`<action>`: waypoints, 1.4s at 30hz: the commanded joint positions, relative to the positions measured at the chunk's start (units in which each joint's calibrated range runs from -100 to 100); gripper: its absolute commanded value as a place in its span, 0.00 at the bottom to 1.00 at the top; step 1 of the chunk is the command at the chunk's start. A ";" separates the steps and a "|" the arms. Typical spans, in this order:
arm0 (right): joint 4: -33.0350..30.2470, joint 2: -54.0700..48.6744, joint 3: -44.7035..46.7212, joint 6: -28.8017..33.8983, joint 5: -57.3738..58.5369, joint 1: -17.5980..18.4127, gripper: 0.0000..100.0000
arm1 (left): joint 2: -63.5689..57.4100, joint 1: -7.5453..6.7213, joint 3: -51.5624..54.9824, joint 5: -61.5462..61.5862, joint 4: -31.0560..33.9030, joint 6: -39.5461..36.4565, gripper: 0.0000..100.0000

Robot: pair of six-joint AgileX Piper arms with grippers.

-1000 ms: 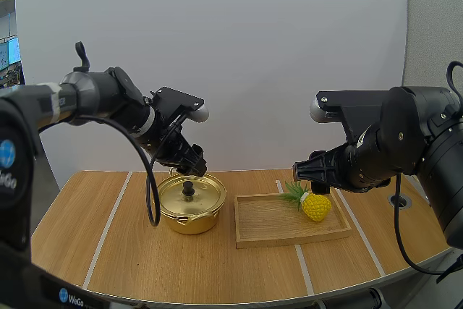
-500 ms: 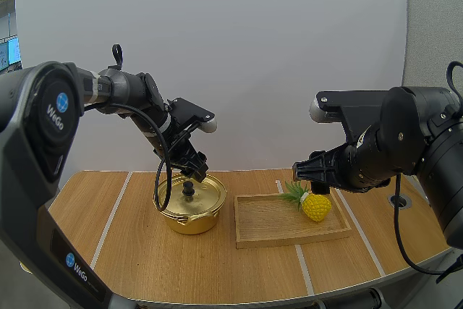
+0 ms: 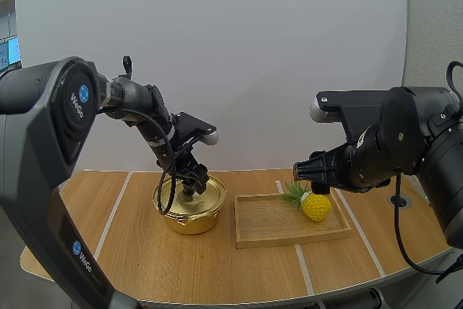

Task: Open the pot, put the pineapple inside, and close it

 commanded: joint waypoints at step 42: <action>-0.53 0.06 -0.45 -0.22 0.10 -0.18 1.00 | -22.65 -0.22 -28.11 9.54 7.64 -7.77 0.00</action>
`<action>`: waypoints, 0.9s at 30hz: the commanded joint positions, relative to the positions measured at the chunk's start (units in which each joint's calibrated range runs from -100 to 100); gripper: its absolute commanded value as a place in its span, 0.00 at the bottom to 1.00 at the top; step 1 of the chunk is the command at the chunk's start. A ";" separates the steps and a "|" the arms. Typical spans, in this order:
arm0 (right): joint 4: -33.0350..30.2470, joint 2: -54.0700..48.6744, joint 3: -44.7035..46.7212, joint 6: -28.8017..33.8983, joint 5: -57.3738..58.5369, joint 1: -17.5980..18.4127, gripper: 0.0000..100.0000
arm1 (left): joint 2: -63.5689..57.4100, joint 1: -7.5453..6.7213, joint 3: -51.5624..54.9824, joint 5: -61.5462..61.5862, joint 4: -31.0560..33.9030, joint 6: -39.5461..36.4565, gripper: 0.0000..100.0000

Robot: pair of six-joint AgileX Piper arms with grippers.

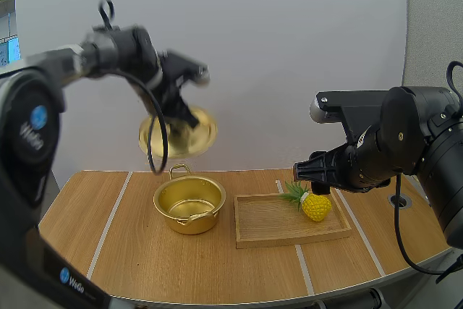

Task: Open the pot, put the pineapple inside, and close it

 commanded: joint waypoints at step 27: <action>-0.04 0.06 -0.45 -11.29 -1.85 -0.18 1.00 | -8.14 -0.22 -40.71 -55.04 -0.02 -4.18 0.00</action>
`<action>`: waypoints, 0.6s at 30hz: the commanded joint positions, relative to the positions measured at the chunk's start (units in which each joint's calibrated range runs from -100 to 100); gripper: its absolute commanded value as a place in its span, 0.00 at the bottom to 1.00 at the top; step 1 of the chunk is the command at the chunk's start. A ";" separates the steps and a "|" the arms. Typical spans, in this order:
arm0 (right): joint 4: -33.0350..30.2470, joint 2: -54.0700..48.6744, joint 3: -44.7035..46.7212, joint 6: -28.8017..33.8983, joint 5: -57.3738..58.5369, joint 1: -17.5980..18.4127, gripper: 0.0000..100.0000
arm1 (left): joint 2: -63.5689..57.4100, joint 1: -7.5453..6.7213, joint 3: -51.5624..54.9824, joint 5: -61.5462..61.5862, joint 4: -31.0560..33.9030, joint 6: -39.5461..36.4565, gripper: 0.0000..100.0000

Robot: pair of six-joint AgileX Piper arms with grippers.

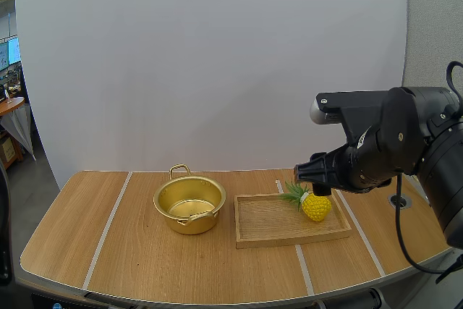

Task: Open the pot, put the pineapple inside, and close it

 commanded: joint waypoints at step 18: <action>1.46 17.93 -0.45 -21.57 -5.32 -0.18 1.00 | -0.19 -0.22 -0.50 -7.70 -0.02 -0.53 0.00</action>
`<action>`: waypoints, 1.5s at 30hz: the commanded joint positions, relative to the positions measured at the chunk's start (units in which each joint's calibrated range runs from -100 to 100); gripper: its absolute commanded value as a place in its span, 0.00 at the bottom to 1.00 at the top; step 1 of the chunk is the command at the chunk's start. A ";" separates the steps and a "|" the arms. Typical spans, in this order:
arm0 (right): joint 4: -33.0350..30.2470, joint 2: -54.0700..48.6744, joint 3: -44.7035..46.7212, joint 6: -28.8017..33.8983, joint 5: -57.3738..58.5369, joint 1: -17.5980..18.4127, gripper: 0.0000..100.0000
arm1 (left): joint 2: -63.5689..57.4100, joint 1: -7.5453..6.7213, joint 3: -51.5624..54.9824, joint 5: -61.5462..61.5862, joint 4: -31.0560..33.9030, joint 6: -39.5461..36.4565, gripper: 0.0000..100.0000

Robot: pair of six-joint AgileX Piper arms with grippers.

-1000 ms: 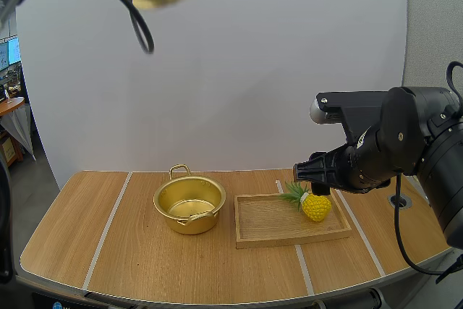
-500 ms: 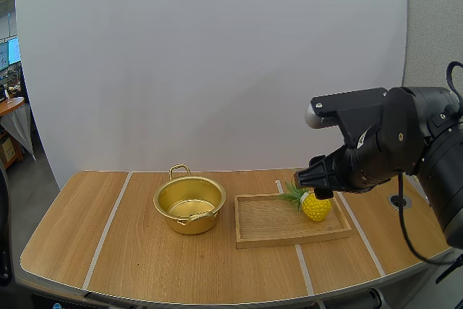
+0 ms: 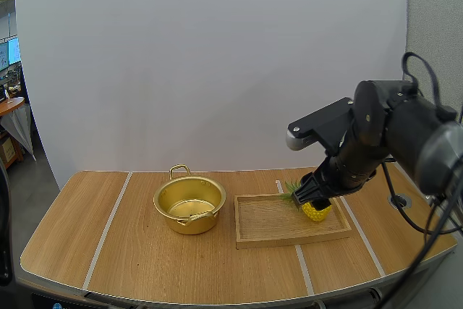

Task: Open the pot, put the pineapple inside, and close it

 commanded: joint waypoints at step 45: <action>17.76 34.14 -9.70 -30.24 -19.25 -10.09 1.00 | -0.14 -0.22 -0.36 -2.07 -0.02 -0.51 0.00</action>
